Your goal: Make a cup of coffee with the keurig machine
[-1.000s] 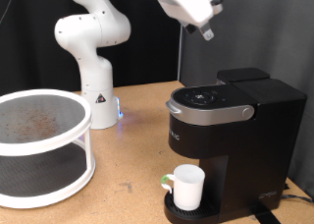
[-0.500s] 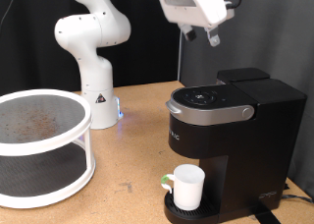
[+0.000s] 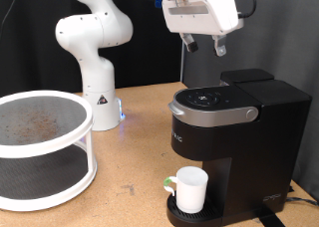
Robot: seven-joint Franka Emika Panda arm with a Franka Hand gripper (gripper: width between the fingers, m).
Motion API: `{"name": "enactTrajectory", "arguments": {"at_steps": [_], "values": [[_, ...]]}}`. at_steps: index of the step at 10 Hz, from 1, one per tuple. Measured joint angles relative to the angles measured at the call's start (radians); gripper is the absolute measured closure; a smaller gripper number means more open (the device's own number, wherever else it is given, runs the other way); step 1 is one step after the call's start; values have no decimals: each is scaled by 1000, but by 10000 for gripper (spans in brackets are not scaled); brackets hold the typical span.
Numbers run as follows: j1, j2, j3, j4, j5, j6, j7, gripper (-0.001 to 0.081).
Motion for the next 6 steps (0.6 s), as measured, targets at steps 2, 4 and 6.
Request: {"name": "enactTrajectory", "arguments": {"at_steps": [2,4,6], "values": [[-1,20,-12,30,37,-9,14,-1],[-3,37,-32,46,71,0,15,-1],[-9,59,-47,40,81,6,15,-1]]}}
